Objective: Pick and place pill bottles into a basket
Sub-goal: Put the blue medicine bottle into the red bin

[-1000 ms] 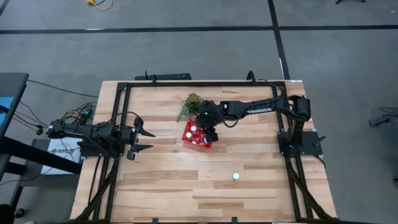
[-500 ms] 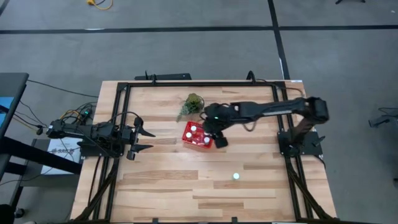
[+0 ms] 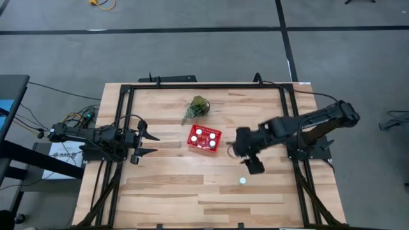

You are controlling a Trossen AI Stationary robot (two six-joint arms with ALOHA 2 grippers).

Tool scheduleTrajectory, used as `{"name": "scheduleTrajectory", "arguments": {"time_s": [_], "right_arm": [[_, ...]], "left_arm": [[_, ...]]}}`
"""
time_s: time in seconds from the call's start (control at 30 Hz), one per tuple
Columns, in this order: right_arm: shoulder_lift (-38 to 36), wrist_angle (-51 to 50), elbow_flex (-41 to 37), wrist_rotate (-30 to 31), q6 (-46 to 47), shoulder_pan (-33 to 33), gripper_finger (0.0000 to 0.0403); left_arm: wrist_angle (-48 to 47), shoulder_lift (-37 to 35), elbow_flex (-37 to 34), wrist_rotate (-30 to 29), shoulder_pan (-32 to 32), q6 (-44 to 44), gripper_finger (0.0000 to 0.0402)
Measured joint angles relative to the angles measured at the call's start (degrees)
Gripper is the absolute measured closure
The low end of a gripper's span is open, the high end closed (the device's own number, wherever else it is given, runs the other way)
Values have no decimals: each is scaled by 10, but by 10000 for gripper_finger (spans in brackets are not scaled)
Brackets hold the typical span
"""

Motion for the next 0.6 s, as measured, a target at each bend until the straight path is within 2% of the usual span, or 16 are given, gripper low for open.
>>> {"name": "scheduleTrajectory", "arguments": {"time_s": [0.13, 0.27, 0.6], "right_arm": [[28, -3, 0, 35, 36, 57, 155], [66, -11, 0, 42, 61, 98, 153], [137, -11, 0, 77, 162, 157, 153]], "left_arm": [[0, 0, 0, 0, 0, -5, 203], [0, 0, 0, 0, 0, 0, 203], [0, 0, 0, 0, 0, -4, 203]]}}
